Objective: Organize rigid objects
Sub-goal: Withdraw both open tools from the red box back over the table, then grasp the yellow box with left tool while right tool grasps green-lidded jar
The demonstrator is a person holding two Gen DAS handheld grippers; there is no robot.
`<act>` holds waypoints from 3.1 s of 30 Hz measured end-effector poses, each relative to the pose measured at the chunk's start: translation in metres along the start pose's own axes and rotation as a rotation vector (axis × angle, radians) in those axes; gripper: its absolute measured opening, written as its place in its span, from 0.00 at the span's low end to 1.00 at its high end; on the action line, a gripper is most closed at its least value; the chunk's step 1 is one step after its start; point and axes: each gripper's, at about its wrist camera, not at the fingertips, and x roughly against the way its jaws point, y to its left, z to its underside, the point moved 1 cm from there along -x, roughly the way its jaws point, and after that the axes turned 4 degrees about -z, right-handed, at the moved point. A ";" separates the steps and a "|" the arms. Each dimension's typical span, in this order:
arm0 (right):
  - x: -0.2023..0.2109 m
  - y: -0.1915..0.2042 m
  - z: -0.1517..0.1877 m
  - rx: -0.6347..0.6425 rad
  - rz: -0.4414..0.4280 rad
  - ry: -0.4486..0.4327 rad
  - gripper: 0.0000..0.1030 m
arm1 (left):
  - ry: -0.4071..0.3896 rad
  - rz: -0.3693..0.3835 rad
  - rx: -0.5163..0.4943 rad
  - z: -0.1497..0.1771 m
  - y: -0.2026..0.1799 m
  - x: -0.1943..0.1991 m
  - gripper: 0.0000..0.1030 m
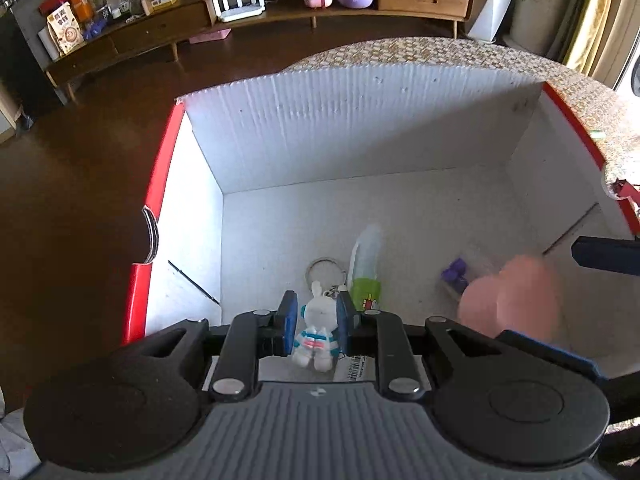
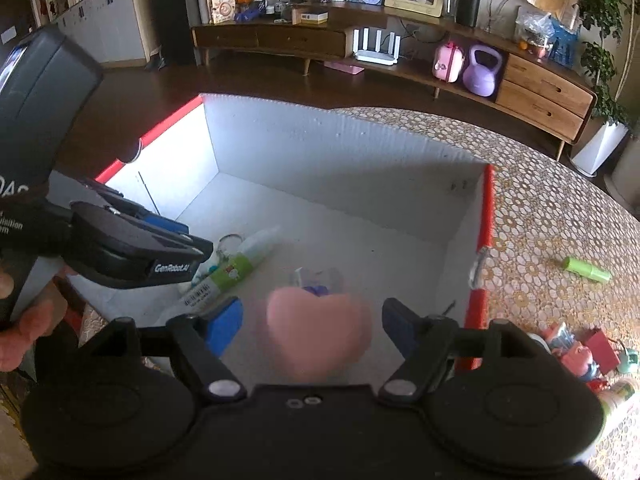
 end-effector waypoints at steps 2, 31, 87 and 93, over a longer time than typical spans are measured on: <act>0.010 -0.003 0.001 -0.008 -0.007 -0.020 0.75 | -0.020 0.002 0.000 0.001 -0.002 0.008 0.20; 0.167 -0.040 0.075 -0.083 -0.107 -0.252 0.91 | -0.267 0.071 -0.020 0.042 -0.067 0.138 0.20; 0.067 -0.255 0.129 -0.143 0.100 -0.100 0.97 | -0.195 0.216 -0.110 0.064 -0.328 0.041 0.84; 0.050 -0.266 0.125 -0.114 0.087 -0.079 0.95 | -0.171 0.225 -0.092 0.064 -0.334 0.029 0.84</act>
